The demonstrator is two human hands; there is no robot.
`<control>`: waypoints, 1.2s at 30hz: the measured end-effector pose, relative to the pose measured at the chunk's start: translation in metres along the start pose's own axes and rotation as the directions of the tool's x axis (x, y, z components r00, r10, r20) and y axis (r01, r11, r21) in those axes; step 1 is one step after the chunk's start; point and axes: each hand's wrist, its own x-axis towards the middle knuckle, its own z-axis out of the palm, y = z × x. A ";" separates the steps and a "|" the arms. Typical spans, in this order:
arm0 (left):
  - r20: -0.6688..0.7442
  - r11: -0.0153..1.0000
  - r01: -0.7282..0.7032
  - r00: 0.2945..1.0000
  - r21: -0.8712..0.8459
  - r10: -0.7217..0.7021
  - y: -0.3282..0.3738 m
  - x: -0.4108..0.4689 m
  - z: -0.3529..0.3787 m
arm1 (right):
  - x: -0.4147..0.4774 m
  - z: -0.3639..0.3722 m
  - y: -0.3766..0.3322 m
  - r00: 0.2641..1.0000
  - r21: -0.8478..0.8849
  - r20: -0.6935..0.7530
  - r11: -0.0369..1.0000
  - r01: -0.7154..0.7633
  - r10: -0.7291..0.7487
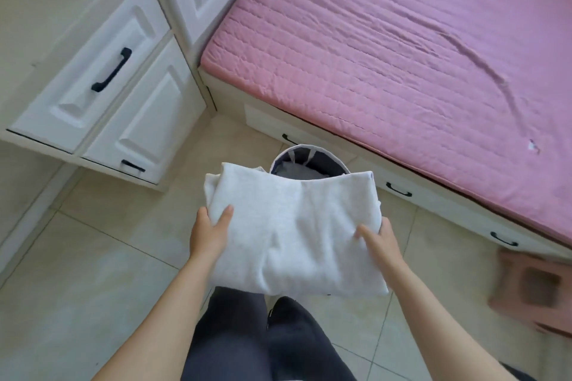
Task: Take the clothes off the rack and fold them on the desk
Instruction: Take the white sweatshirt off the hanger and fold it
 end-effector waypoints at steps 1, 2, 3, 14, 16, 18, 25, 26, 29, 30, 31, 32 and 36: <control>0.023 1.000 0.005 1.000 0.019 -0.005 0.006 0.010 0.010 | 0.007 -0.001 -0.001 1.000 0.015 -0.022 1.000 -0.018 0.018; 0.037 0.999 0.008 0.999 0.034 -0.009 0.012 0.016 0.017 | 0.012 -0.002 -0.003 0.999 0.025 -0.037 0.999 -0.027 0.028; 0.063 0.998 0.009 0.998 0.065 -0.013 0.020 0.032 0.028 | 0.026 -0.002 -0.003 0.998 0.049 -0.053 0.998 -0.041 0.043; 0.227 0.950 -0.073 0.974 0.303 0.002 0.047 0.173 0.138 | 0.165 0.037 0.006 0.949 0.254 -0.276 0.964 -0.082 0.153; 0.243 0.947 -0.091 0.970 0.308 0.015 0.042 0.192 0.161 | 0.190 0.051 0.015 0.929 0.261 -0.333 0.963 -0.073 0.160; 0.262 0.950 -0.106 0.965 0.294 0.026 0.035 0.211 0.181 | 0.216 0.063 0.024 0.900 0.270 -0.397 0.960 -0.072 0.179; 0.253 0.916 -0.216 0.958 0.339 0.133 0.011 0.279 0.242 | 0.311 0.085 0.070 0.844 0.268 -0.482 0.956 -0.116 0.237; 0.243 0.902 -0.251 0.955 0.352 0.171 0.005 0.284 0.253 | 0.324 0.089 0.077 0.839 0.264 -0.488 0.957 -0.120 0.240; 0.173 0.853 -0.350 0.936 0.387 0.306 -0.001 0.281 0.274 | 0.349 0.098 0.086 0.830 0.254 -0.513 0.962 -0.099 0.221; 0.158 0.838 -0.374 0.927 0.396 0.339 -0.004 0.277 0.282 | 0.356 0.102 0.089 0.820 0.238 -0.534 0.967 -0.088 0.206; 0.155 0.828 -0.396 0.918 0.396 0.365 -0.007 0.274 0.291 | 0.361 0.107 0.092 0.809 0.219 -0.557 0.973 -0.075 0.188; 0.161 0.819 -0.417 0.909 0.394 0.385 -0.012 0.271 0.300 | 0.365 0.111 0.095 0.800 0.194 -0.575 0.979 -0.069 0.170; 0.186 0.804 -0.404 0.915 0.435 0.359 -0.035 0.285 0.327 | 0.381 0.126 0.106 0.814 0.162 -0.555 0.982 -0.093 0.169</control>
